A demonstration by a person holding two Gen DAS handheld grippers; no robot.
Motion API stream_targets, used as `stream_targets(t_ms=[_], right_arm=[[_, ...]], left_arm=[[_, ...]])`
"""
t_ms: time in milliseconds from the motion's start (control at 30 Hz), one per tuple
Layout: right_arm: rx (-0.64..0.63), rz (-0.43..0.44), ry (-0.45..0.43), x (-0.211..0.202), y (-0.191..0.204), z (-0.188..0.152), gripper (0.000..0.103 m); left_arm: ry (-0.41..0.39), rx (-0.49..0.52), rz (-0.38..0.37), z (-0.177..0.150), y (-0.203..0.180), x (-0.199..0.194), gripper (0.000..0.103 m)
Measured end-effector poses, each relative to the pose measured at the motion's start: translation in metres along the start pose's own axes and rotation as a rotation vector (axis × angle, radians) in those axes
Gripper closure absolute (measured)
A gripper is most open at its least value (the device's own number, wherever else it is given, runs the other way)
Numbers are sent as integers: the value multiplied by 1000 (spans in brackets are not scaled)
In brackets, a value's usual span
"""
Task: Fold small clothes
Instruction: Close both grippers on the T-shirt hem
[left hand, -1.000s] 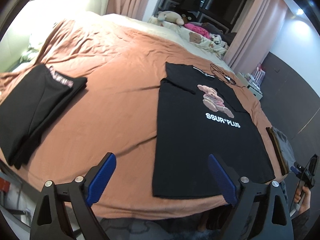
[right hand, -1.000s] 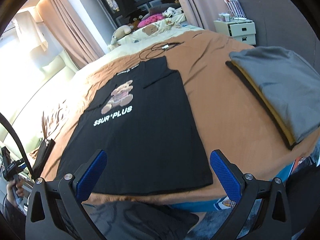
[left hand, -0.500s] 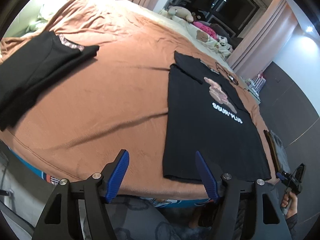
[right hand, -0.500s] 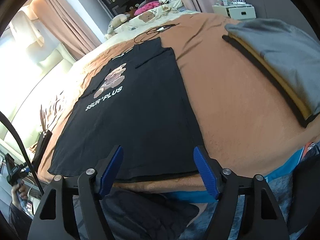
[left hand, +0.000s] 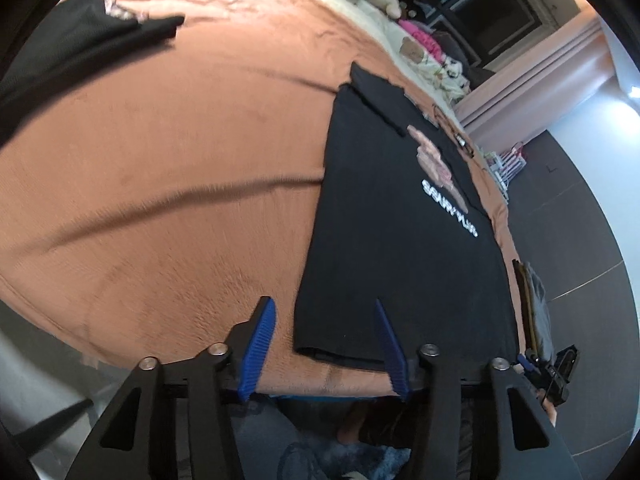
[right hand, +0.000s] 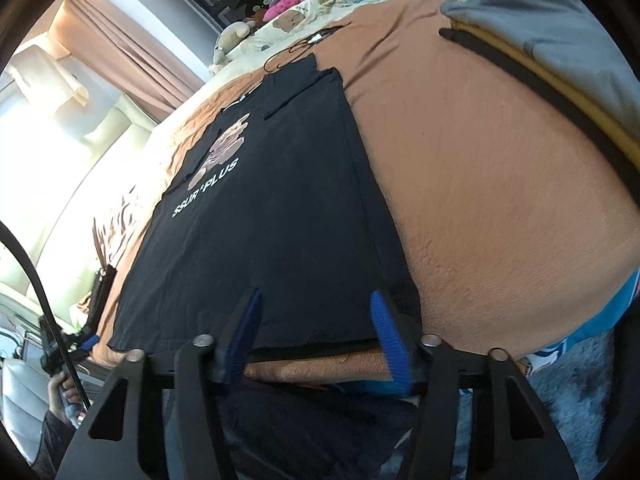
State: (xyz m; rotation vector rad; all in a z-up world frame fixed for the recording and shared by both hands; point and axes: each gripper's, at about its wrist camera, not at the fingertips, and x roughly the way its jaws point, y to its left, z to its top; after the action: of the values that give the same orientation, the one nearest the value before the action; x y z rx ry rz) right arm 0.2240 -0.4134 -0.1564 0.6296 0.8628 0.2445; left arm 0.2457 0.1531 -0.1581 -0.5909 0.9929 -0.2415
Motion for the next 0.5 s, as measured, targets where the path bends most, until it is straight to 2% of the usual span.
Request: stream_targets(t_ms=[100,200,300,500], right_arm=[[26,9,11,4,-9,-3,59],[44,34,4,2,-15,-2,59],[51,53,2,0,-21,-4,59],[66,83,-9,-1,-29,-9,59]], left_arm=[[32,-35,-11,-3,5,9,58],[62,-82,-18,-6,12,13,58],[88,-165,-60,-11,21,18,59],[88,-277,-134,-16,29,20,59]])
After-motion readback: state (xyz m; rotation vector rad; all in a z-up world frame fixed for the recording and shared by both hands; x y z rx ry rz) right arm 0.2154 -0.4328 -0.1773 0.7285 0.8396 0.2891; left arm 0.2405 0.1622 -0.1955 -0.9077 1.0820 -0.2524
